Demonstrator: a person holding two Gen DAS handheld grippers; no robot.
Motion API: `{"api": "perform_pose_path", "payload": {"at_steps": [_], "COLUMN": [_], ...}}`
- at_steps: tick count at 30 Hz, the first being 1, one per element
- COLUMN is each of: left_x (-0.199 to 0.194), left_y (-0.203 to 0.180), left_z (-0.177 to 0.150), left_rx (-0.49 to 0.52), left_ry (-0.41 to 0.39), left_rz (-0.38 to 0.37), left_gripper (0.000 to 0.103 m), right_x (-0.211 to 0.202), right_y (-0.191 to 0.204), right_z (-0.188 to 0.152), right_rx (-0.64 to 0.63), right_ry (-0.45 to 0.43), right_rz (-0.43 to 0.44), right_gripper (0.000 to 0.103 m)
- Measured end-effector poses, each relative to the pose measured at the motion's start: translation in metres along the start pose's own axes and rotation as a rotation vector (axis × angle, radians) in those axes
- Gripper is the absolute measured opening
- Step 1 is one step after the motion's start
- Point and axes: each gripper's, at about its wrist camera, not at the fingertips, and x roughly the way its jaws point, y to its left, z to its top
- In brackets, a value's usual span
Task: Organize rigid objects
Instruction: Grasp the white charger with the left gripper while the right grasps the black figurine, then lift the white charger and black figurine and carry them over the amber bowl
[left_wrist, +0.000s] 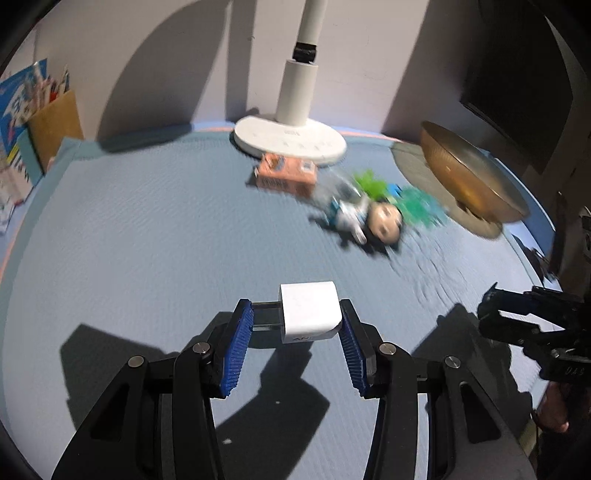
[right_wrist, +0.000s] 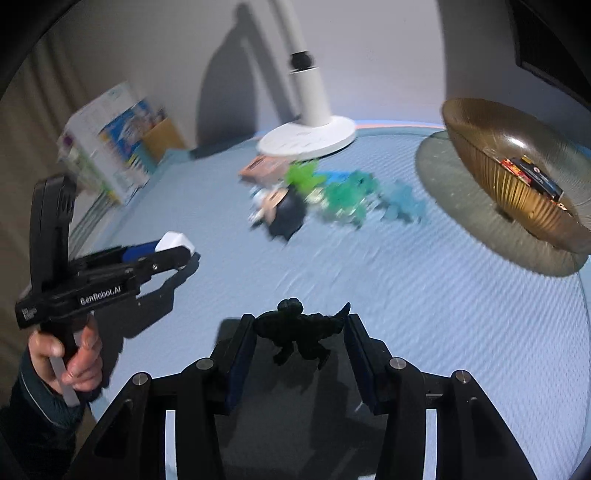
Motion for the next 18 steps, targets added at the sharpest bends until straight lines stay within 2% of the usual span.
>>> {"api": "perform_pose_path", "payload": {"at_steps": [2,6,9,11,12,15,18], "left_x": [-0.003,-0.004,-0.007,-0.01,-0.012,-0.016,-0.016], "left_y": [-0.004,-0.012,-0.015,-0.019,-0.02,-0.019,-0.017], "left_z": [-0.012,-0.024,-0.031,-0.037,-0.039,-0.044,-0.044], "left_rx": [-0.009,0.011,0.028,0.055,0.064,0.058,0.051], "left_ry": [0.012,0.028,0.04,0.045,0.045,0.045,0.046], "left_rz": [-0.017,0.007,0.01,0.015,0.014,-0.004,0.006], "left_gripper": [0.043,0.043,0.044,0.045,0.053,0.068,0.068], "right_x": [0.003,0.015,0.01,0.004,0.003,0.003,0.007], "right_y": [0.009,0.023,0.028,0.03,0.03,0.029,0.026], "right_z": [-0.01,-0.024,-0.031,-0.037,-0.04,-0.042,-0.034], "right_rx": [-0.035,-0.088,-0.104,-0.106,-0.104,-0.076,-0.02], "right_ry": [0.027,0.063,0.062,0.063,0.064,0.063,0.049], "right_rz": [-0.017,-0.058,-0.059,-0.053,-0.058,-0.058,-0.065], "right_gripper": [0.048,0.049,0.064,0.064,0.064,0.064,0.064]}}
